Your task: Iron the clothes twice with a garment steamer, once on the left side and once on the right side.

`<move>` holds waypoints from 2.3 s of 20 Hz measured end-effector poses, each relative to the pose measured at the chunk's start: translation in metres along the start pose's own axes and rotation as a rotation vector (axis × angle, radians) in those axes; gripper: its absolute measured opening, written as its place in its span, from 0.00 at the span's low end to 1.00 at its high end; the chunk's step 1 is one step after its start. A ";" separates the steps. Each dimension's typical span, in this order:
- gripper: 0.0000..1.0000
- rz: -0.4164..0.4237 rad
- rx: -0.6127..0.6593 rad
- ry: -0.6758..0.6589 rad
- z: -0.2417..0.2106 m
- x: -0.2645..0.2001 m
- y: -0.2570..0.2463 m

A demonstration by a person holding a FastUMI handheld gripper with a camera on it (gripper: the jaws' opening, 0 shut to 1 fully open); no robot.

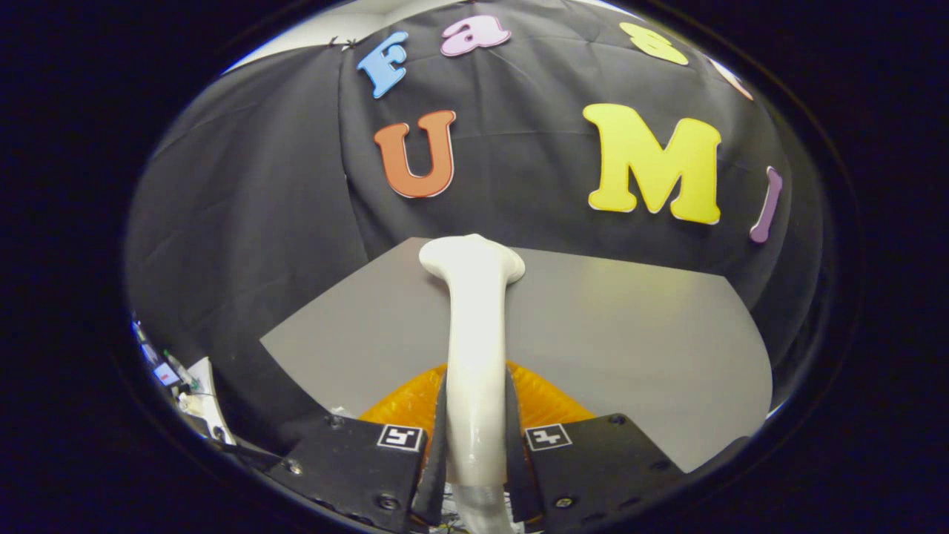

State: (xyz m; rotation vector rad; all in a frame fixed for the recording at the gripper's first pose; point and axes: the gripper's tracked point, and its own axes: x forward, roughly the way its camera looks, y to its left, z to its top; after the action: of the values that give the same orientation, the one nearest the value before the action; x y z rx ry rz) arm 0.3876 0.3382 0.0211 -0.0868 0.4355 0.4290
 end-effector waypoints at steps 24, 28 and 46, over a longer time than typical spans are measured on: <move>0.36 -0.395 0.245 -0.365 -0.019 -0.382 -0.213; 0.36 -0.509 0.300 -0.419 -0.017 -0.428 -0.264; 0.36 -0.563 0.232 -0.490 0.096 -0.387 -0.331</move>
State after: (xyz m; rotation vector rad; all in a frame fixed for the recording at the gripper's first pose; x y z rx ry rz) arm 0.2470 -0.0939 0.2699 0.1196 -0.0343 -0.1605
